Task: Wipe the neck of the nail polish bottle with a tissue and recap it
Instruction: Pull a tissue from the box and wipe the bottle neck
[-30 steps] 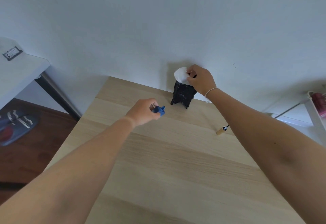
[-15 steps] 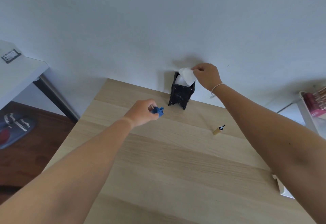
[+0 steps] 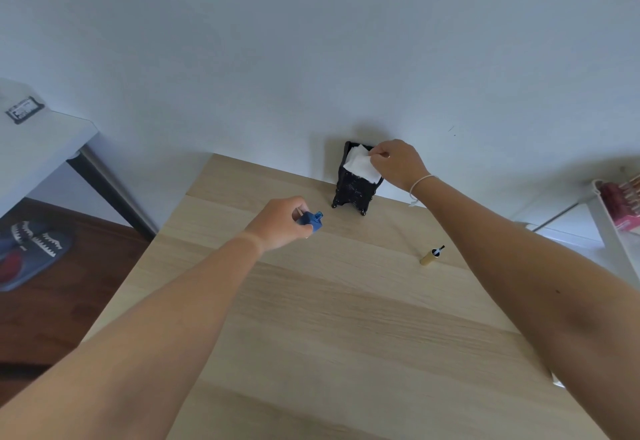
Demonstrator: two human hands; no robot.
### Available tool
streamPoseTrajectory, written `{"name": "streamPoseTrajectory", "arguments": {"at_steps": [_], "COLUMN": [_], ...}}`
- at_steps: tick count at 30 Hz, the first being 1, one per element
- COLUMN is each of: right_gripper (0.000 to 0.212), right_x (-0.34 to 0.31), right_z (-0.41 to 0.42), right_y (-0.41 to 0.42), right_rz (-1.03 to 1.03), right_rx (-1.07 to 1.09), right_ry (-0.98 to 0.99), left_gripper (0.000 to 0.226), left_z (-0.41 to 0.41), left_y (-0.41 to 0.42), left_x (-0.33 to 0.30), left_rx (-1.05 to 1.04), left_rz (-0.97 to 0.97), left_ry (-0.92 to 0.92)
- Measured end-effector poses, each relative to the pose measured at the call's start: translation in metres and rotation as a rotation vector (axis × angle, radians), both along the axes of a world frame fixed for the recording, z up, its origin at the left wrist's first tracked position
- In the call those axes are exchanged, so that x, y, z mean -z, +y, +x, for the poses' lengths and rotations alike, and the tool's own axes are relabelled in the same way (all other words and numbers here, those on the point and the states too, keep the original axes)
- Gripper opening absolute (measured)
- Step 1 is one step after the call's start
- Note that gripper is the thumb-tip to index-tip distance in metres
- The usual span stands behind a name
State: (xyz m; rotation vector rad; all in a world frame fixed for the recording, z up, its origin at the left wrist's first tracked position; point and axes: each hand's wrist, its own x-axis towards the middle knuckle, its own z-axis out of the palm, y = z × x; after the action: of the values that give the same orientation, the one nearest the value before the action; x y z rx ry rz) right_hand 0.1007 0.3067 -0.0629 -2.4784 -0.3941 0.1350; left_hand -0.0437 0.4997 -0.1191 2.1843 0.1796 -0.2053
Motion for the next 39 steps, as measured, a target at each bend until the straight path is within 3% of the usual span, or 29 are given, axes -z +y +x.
{"name": "streamPoseTrajectory", "arguments": {"at_steps": [13,22,29,34,39], "right_gripper": [0.024,0.024,0.011,0.014,0.025], "right_x": [0.003,-0.01,-0.015,-0.02,-0.009], "right_z": [0.004,0.003,0.002,0.003,0.001], "right_y": [0.005,0.009,0.006,0.007,0.008], "right_rz": [-0.077,-0.342,-0.062,-0.054,-0.2], "right_rx": [0.085,0.084,0.095,0.05,-0.057], "right_ry": [-0.019,-0.066,-0.13,-0.226,-0.271], "left_gripper": [0.013,0.012,0.01,0.011,0.011], "left_z": [0.003,0.003,0.004,0.004,0.004], "left_y": [-0.001,-0.001,-0.002,-0.002,0.0], "left_x": [0.005,0.004,0.003,0.003,0.004], "left_rx": [0.003,0.014,0.017,0.021,0.021], "left_rz": [-0.003,0.02,0.005,0.009,0.011], "left_ry": [0.007,0.001,0.003,-0.001,-0.006]}}
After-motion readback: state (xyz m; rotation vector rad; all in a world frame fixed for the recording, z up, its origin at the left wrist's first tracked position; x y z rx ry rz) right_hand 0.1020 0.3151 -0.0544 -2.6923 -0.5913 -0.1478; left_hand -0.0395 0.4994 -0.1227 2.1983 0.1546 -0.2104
